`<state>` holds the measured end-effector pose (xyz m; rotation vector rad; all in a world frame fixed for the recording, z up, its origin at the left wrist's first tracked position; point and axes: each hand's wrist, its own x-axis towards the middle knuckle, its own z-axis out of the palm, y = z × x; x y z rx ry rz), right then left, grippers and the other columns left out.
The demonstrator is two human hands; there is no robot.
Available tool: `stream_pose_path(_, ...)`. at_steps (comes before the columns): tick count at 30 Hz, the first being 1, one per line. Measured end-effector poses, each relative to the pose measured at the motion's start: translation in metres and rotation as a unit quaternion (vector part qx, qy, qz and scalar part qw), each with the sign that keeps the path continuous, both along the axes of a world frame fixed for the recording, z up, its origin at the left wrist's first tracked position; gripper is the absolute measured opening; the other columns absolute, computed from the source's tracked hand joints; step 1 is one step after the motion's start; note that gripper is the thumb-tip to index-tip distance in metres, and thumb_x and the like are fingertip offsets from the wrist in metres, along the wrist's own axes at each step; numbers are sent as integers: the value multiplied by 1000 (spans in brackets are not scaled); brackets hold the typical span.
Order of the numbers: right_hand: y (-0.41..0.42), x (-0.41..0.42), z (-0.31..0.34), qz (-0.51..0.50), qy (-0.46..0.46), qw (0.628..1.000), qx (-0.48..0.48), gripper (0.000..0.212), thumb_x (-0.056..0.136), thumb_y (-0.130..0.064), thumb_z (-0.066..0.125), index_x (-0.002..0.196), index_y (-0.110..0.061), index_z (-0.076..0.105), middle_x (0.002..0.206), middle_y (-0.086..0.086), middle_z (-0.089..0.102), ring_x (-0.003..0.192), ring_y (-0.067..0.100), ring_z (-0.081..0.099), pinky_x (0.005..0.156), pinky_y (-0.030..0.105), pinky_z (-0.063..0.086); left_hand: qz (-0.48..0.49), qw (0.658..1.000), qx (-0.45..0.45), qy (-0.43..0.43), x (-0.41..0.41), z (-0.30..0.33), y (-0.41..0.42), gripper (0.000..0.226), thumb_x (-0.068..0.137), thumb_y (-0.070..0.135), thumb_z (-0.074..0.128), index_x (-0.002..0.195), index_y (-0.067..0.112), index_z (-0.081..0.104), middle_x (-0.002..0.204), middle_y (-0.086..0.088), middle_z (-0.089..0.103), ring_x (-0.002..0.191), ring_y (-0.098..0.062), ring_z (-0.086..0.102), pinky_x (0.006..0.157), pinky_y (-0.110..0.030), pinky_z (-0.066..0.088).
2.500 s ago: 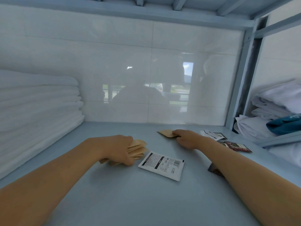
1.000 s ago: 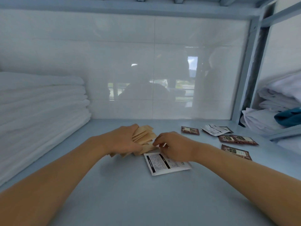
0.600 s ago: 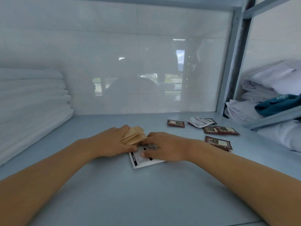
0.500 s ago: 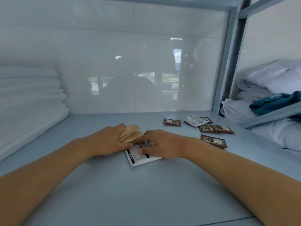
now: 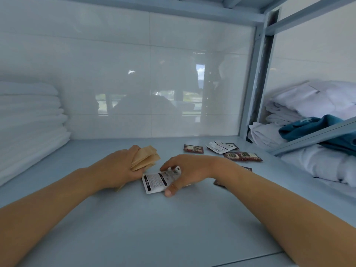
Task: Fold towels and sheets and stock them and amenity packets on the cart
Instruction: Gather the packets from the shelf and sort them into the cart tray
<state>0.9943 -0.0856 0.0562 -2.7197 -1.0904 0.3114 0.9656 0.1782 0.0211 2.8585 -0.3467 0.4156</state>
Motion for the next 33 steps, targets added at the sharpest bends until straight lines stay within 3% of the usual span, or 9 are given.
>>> stream_pose_path(4, -27, 11, 19, -35, 7, 999, -4, 83, 72, -67, 82, 145, -39, 54, 144, -21, 53, 133, 3, 49, 108, 30, 38, -13, 997, -69, -7, -1, 3, -4, 33, 88, 52, 71, 101, 38, 44, 87, 10, 65, 74, -8, 63, 71, -33, 51)
stream_pose_path(9, -18, 17, 7, -35, -4, 979, 199, 36, 84, -36, 85, 117, -23, 76, 110, -15, 75, 103, 0, 68, 94, 20, 49, -49, 987, -153, -8, -9, 11, -15, 30, 85, 59, 67, 102, 55, 43, 92, 31, 63, 78, 3, 64, 64, -25, 46)
stream_pose_path(15, 9, 17, -24, -18, -10, 951, 307, 9, 87, -15, 80, 92, -7, 82, 87, 14, 78, 77, 10, 65, 79, 36, 55, -87, 987, -135, -1, -16, 5, -29, 47, 81, 64, 71, 116, 49, 44, 96, 23, 64, 85, 2, 64, 71, -24, 48)
stream_pose_path(19, 9, 21, -32, -30, 4, 949, 315, 8, 88, -11, 79, 93, -14, 84, 85, 3, 79, 69, -2, 62, 67, 18, 48, -74, 991, -111, 8, -18, 3, -32, 72, 66, 75, 80, 121, 50, 41, 103, 23, 62, 88, 4, 61, 70, -20, 45)
stream_pose_path(21, 10, 21, -32, -32, -2, 953, 300, 9, 88, -15, 80, 95, -16, 84, 87, 3, 80, 73, -1, 63, 67, 22, 51, -65, 993, -102, -11, -17, 0, -31, 63, 69, 62, 82, 116, 48, 42, 97, 20, 62, 85, 4, 60, 65, -18, 43)
stream_pose_path(23, 7, 24, -27, -31, -34, 968, 247, 18, 86, -29, 84, 100, -17, 83, 96, 3, 78, 87, 6, 64, 81, 33, 52, -58, 993, -95, -23, -16, -2, -30, 53, 71, 52, 79, 110, 45, 44, 92, 17, 63, 80, -1, 61, 63, -24, 46)
stream_pose_path(26, -13, 27, -8, -48, -99, 985, 133, 47, 78, -54, 85, 117, -31, 75, 120, -11, 65, 113, 8, 57, 97, 29, 44, -57, 996, -71, -11, -17, -1, -28, 50, 73, 48, 74, 111, 45, 42, 91, 16, 63, 76, -5, 62, 67, -33, 53)
stream_pose_path(29, -51, 30, 14, -92, -80, 991, 60, 83, 65, -71, 84, 139, -42, 58, 145, -16, 50, 133, 7, 45, 104, 27, 33, -56, 997, -61, -7, -18, 0, -26, 49, 75, 46, 71, 113, 46, 40, 92, 15, 62, 78, -6, 62, 69, -34, 52)
stream_pose_path(33, -110, 29, 24, -147, -4, 988, -50, 115, 48, -86, 82, 149, -52, 39, 157, -19, 37, 144, 9, 37, 115, 34, 30, -68, 997, -47, -5, -20, -2, -28, 49, 77, 49, 69, 116, 46, 40, 95, 19, 61, 81, -2, 60, 73, -32, 53)
